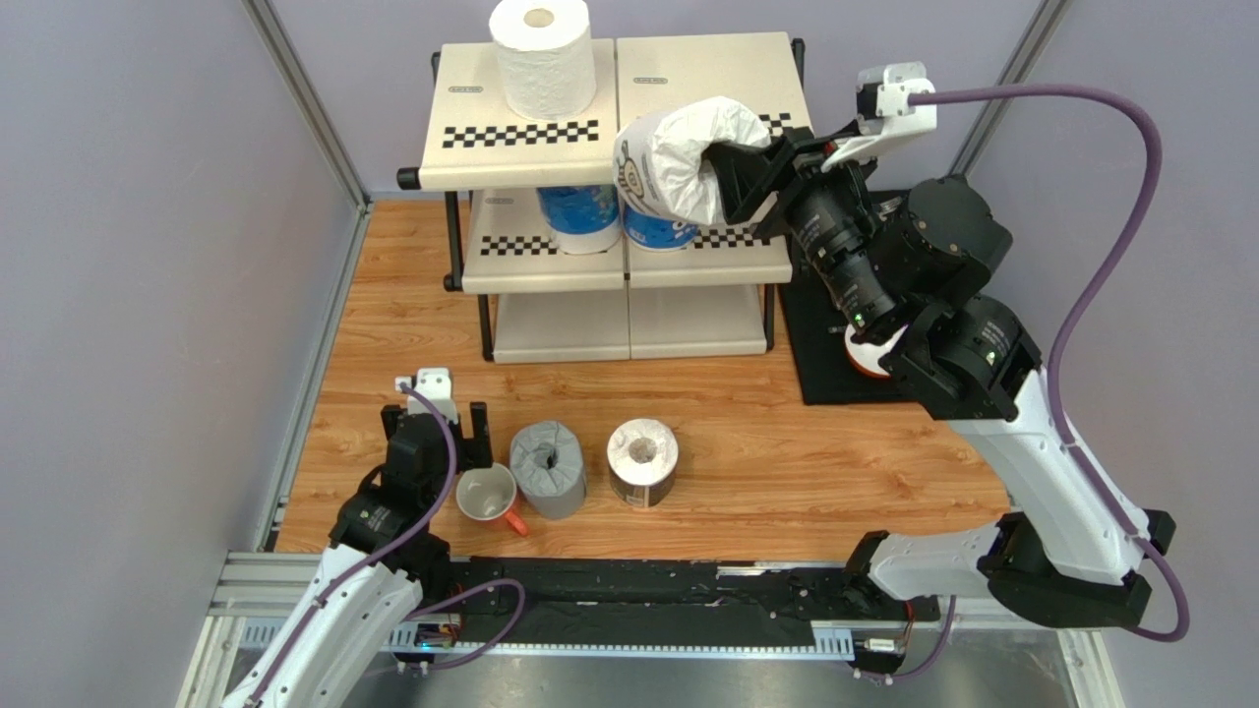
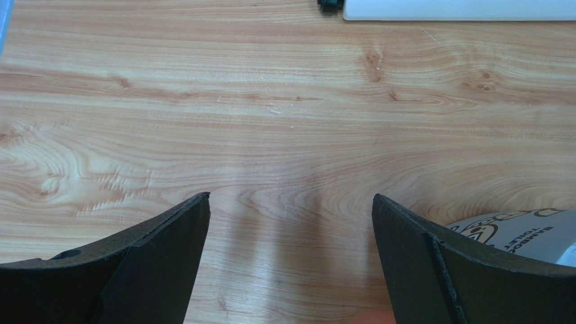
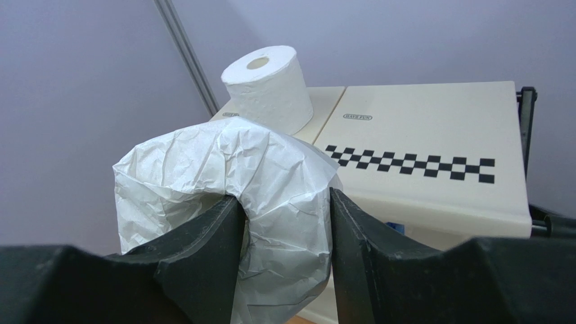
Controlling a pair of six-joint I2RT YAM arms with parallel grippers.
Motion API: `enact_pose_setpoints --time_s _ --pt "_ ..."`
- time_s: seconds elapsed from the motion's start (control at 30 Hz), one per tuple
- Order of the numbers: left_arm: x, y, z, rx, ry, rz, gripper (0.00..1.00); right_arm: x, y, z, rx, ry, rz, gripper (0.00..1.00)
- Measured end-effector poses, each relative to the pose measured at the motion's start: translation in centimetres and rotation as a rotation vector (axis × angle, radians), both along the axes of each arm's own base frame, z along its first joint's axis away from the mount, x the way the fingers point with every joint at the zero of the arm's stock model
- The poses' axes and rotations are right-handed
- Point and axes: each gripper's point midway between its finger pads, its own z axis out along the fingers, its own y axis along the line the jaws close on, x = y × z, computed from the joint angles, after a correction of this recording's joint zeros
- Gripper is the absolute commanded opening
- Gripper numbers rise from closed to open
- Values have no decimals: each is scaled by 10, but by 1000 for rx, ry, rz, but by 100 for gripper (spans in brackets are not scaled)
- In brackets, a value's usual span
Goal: Place and organize the paper towels onto the shelf
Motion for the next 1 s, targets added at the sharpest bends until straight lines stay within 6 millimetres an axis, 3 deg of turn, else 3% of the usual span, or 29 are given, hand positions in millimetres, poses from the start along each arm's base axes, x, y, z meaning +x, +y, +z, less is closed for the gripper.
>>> enact_pose_setpoints --time_s 0.13,0.3,0.53,1.0 --pt "0 0 0 0 1 0 98 21 3 6 -11 -8 -51 50" --pt "0 0 0 0 2 0 98 60 13 5 -31 1 -107 51" --pt "0 0 0 1 2 0 98 109 9 10 -29 -3 -167 50" --pt "0 0 0 1 2 0 98 149 16 12 15 -5 -125 50"
